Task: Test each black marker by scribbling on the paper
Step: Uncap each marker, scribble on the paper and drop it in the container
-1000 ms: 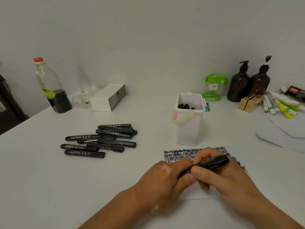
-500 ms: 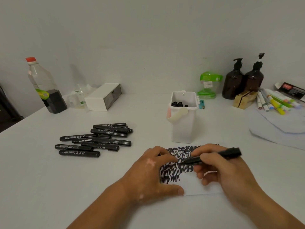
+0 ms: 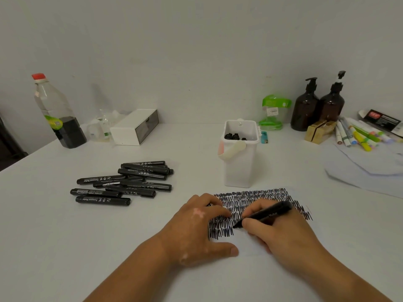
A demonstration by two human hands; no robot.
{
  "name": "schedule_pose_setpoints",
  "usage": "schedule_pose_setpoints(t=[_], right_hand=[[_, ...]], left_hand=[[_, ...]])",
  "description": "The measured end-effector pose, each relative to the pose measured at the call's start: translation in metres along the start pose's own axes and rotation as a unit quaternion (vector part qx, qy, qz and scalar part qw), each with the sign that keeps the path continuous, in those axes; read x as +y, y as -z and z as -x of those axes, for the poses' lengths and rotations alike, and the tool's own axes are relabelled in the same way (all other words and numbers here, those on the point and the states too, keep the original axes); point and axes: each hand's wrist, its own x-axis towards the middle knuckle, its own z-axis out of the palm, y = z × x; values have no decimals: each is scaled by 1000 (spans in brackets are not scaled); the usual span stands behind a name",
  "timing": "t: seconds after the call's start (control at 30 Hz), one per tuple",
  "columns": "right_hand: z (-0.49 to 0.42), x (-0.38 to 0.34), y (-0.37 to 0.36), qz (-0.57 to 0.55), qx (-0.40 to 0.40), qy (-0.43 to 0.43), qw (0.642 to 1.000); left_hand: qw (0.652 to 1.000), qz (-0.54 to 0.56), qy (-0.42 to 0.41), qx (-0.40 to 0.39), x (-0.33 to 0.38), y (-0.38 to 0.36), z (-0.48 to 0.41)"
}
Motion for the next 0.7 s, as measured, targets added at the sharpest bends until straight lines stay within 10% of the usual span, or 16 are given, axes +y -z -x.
schedule_pose_setpoints(t=[0.7], right_hand=[[-1, 1, 0, 17, 2, -10, 1000]], left_hand=[[1000, -3, 5, -4, 0, 0, 0]])
